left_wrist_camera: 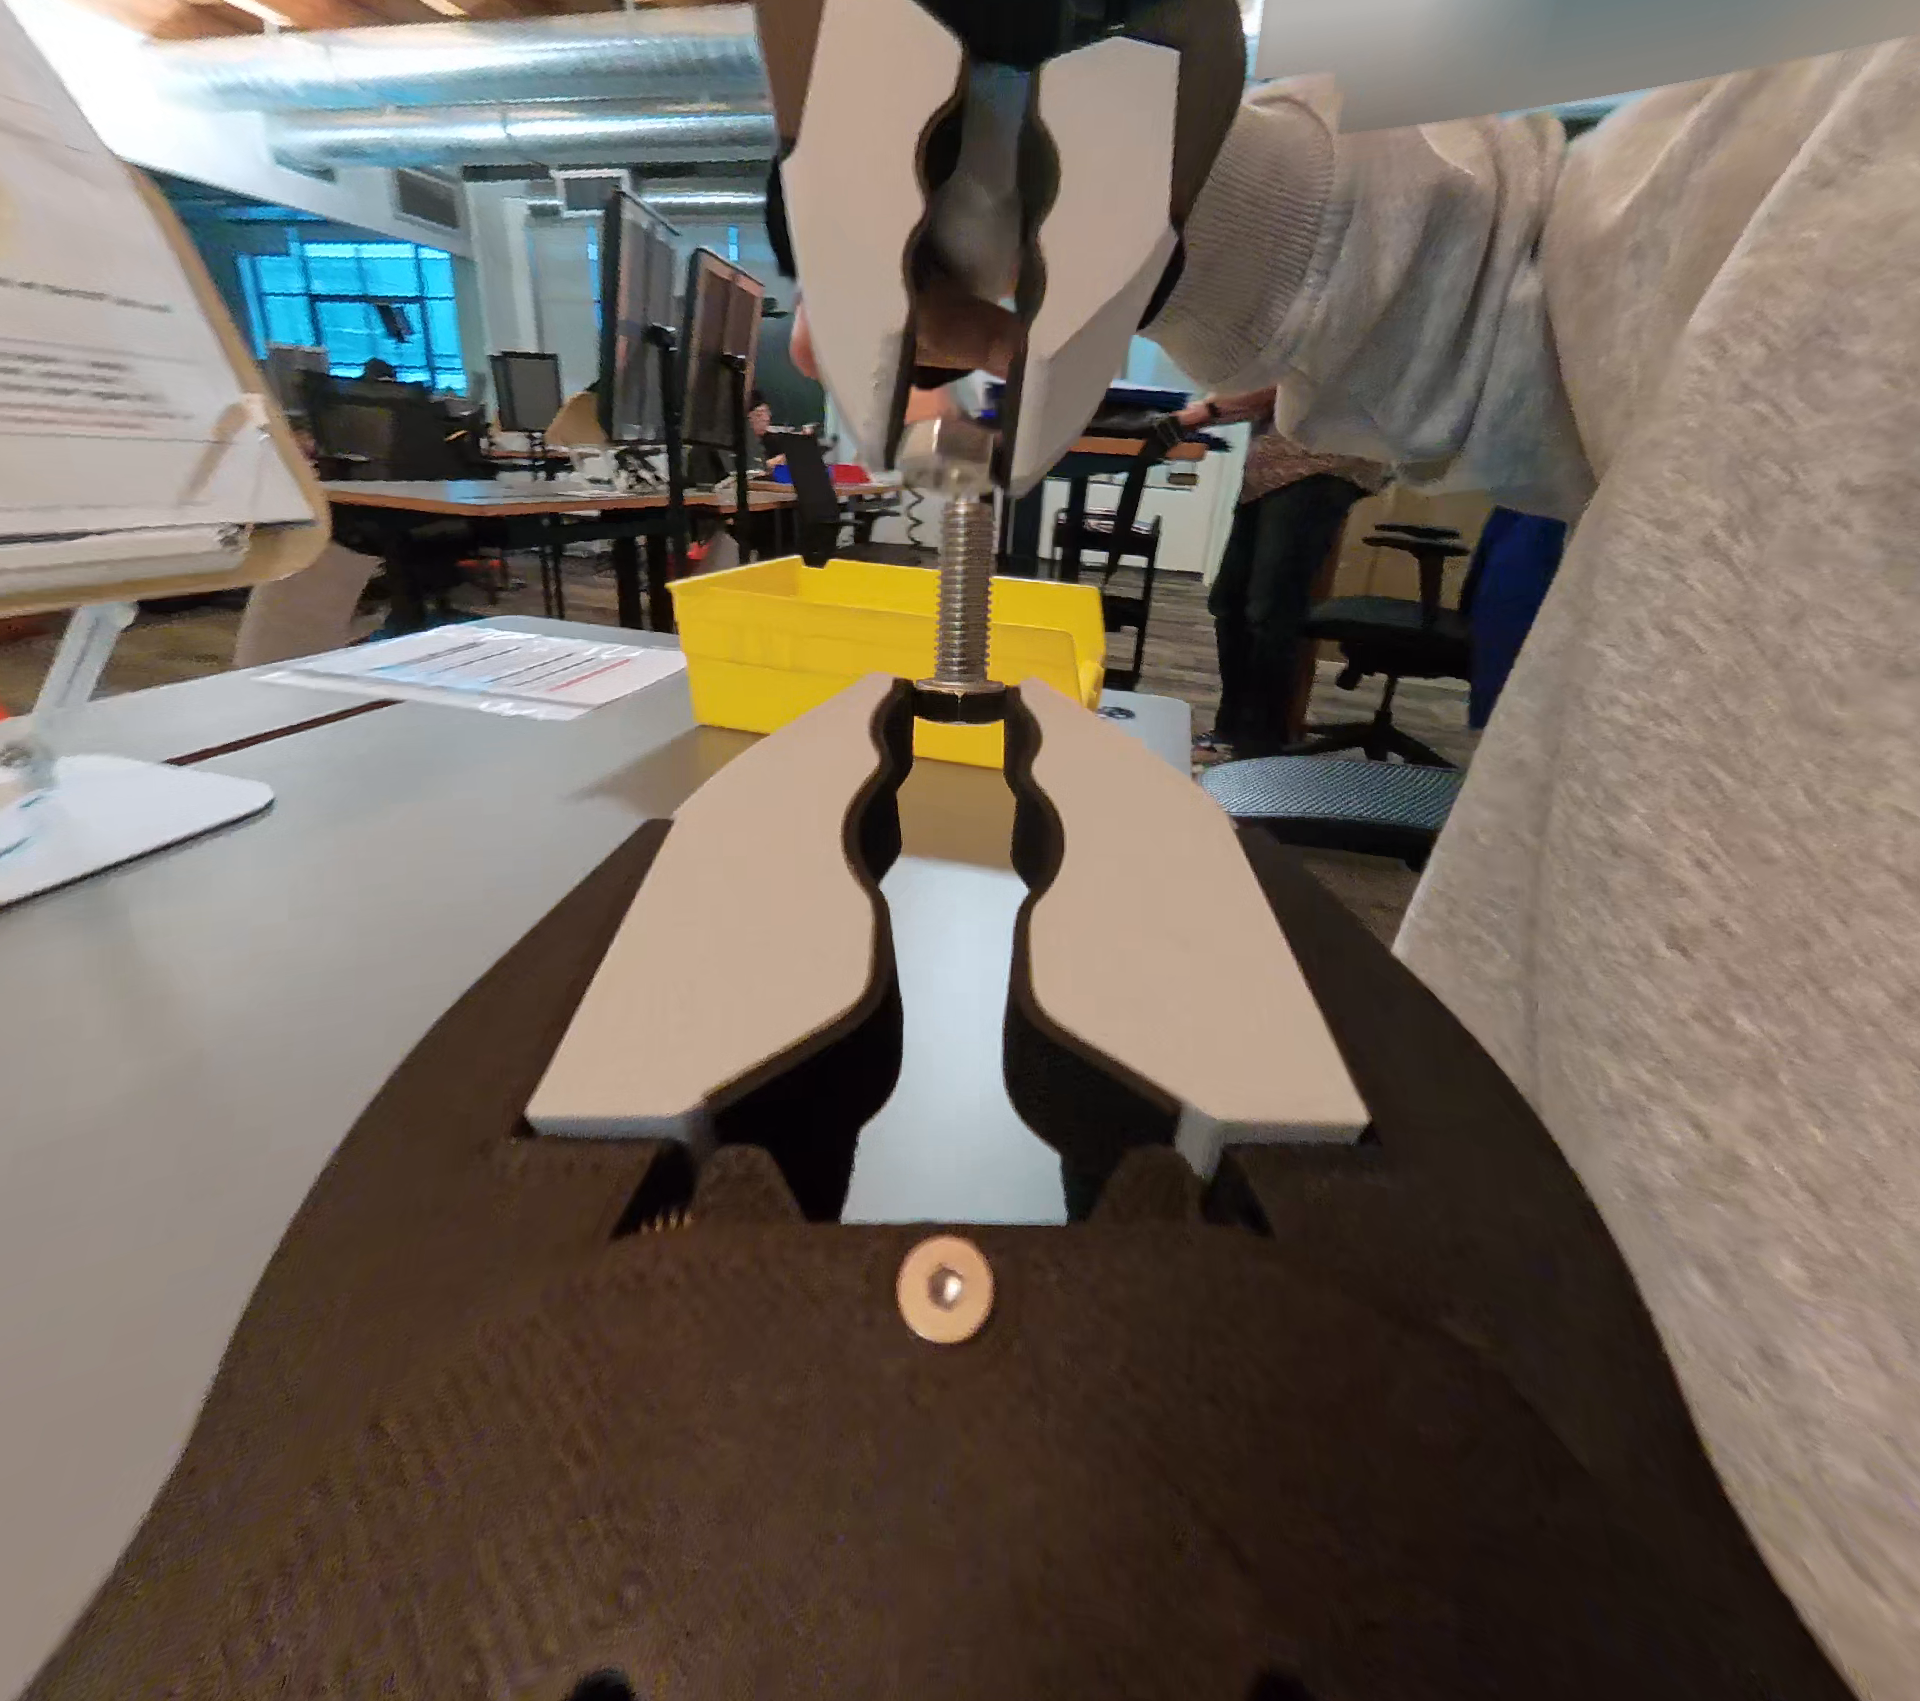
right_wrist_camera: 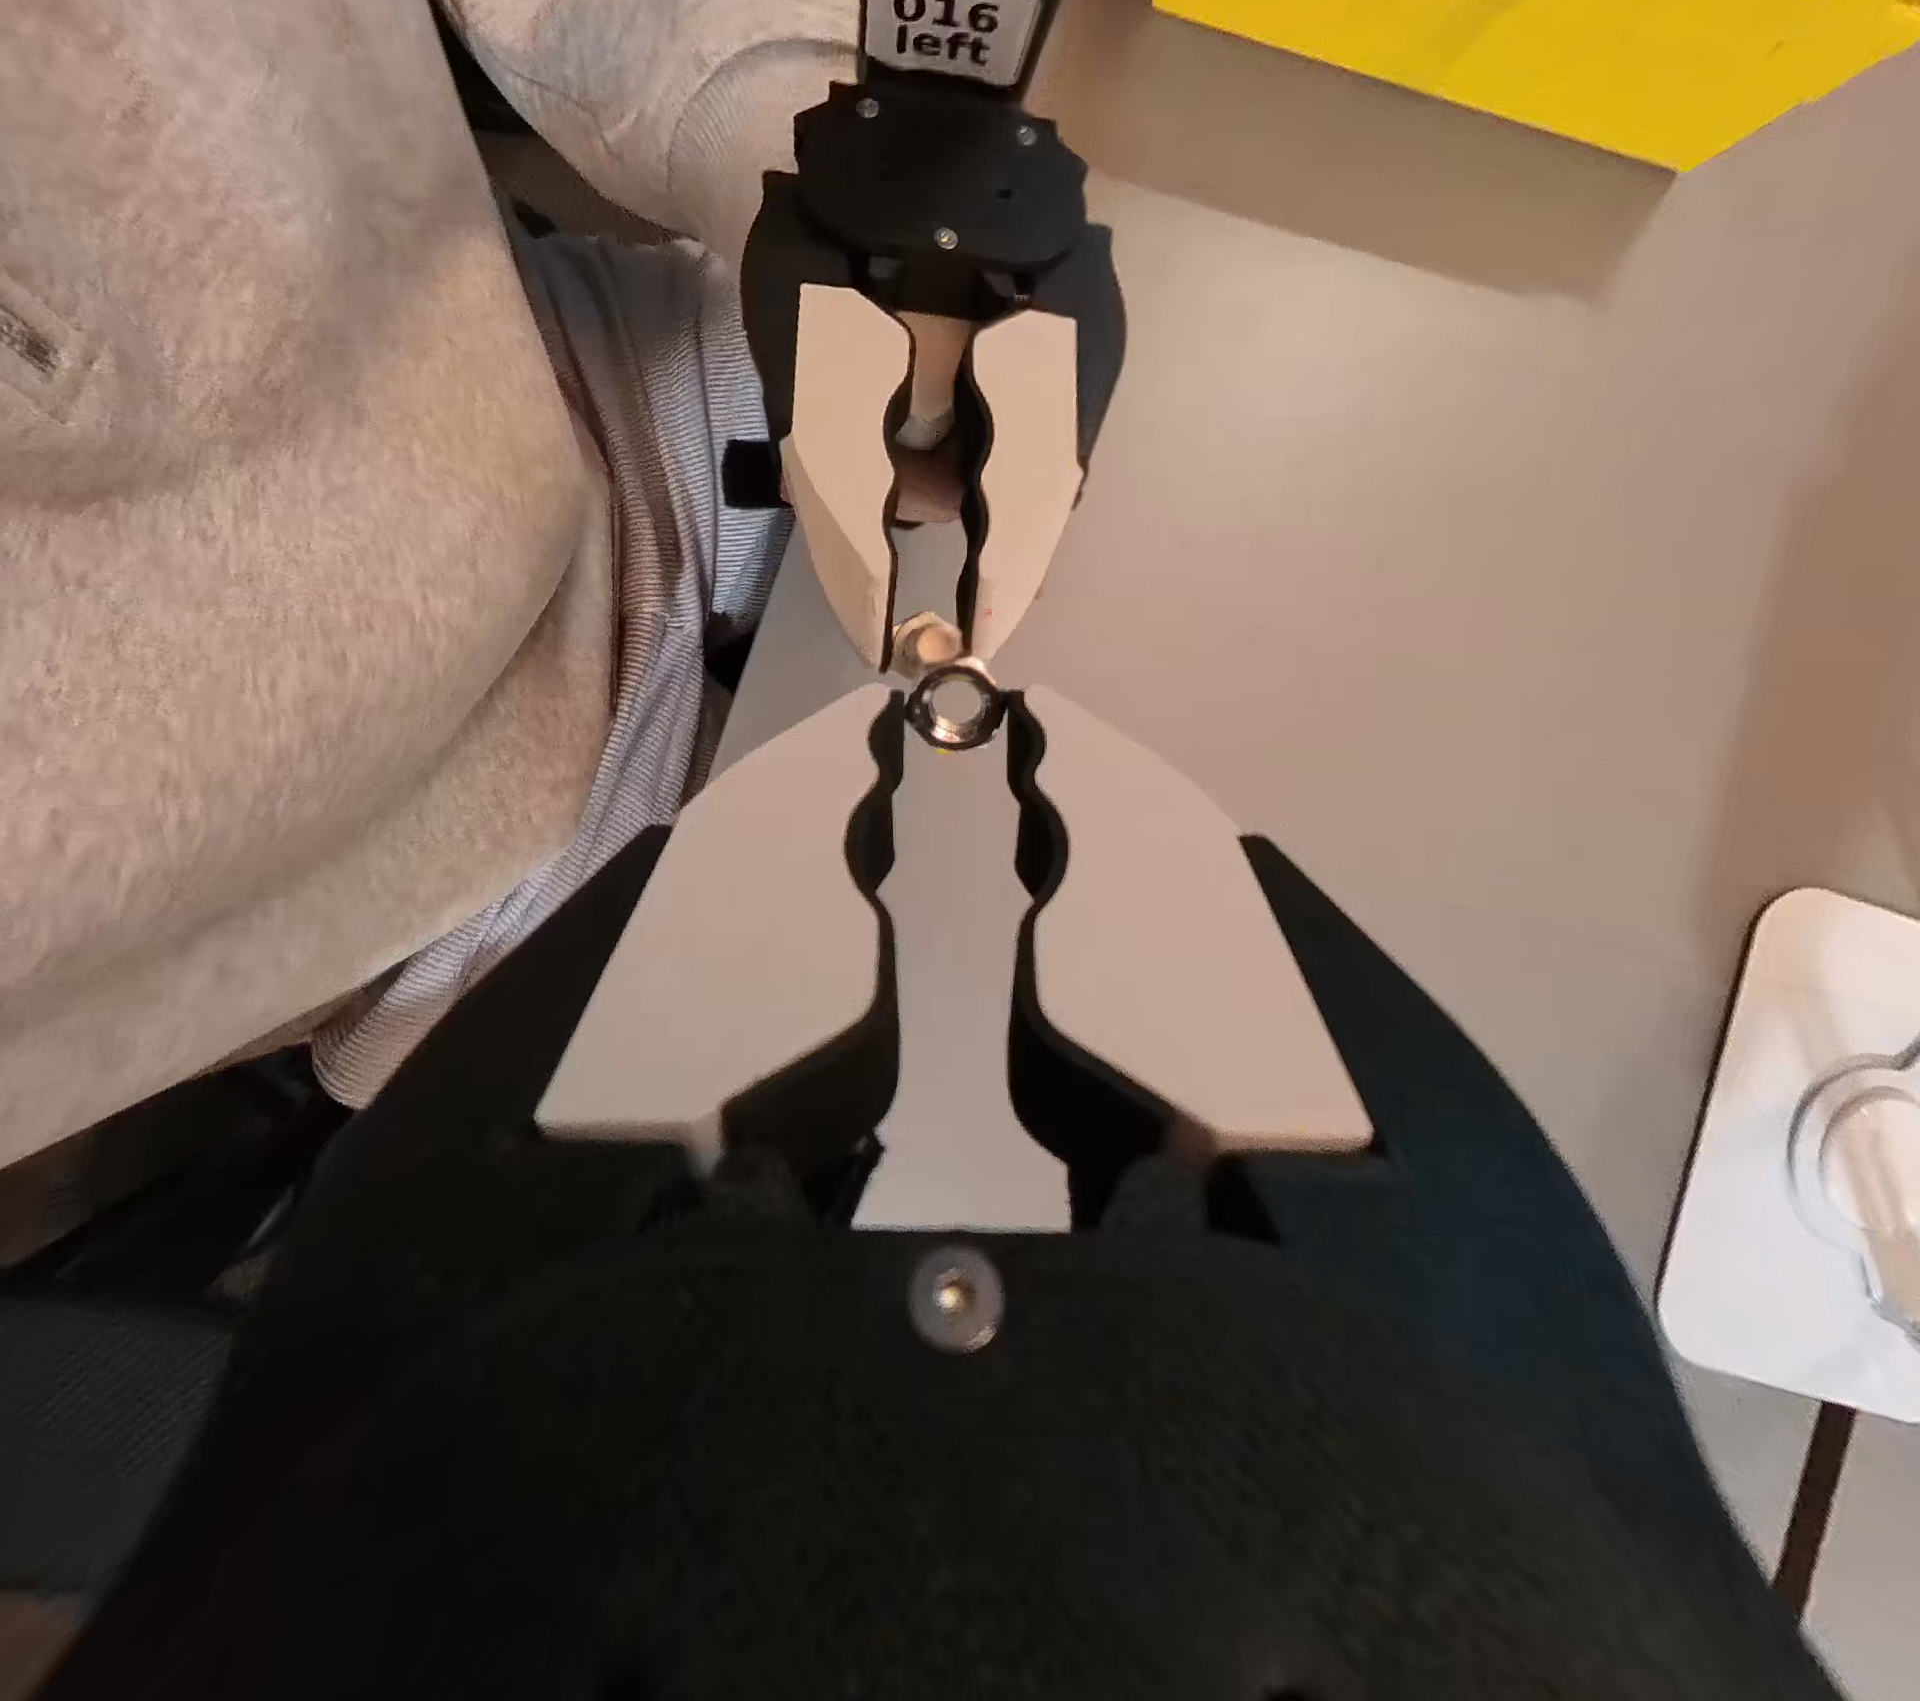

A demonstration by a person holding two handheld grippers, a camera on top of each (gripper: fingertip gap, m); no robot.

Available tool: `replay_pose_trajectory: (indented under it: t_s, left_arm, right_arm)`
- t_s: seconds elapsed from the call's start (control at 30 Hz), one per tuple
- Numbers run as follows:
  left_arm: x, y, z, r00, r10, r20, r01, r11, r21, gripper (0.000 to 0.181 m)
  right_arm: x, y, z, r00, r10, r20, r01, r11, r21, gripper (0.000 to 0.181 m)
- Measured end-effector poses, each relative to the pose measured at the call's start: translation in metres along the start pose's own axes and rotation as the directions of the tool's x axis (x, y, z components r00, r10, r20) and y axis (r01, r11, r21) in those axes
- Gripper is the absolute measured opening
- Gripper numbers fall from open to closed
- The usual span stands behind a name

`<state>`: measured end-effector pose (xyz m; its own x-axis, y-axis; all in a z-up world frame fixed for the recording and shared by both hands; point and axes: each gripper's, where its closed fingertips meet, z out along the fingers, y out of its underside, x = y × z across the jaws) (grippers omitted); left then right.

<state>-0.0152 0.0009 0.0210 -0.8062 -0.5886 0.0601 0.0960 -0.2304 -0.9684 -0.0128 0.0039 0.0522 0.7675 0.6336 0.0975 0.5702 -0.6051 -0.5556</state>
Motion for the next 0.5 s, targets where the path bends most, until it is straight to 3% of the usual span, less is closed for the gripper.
replay_pose_trajectory:
  t_s: [0.27, 0.5]
  left_arm:
    - [-0.003, 0.016, 0.025, 0.99, -0.079, -0.114, 0.075, 0.997, -0.034, 0.017]
    - [-0.003, 0.029, 0.038, 0.982, -0.115, -0.153, 0.105, 0.992, -0.074, 0.017]
  right_arm:
    - [-0.003, 0.03, -0.013, 0.998, 0.02, 0.061, -0.009, 0.984, -0.177, 0.019]
    - [-0.004, 0.048, -0.007, 0.992, 0.037, 0.124, -0.005, 0.968, -0.249, 0.019]
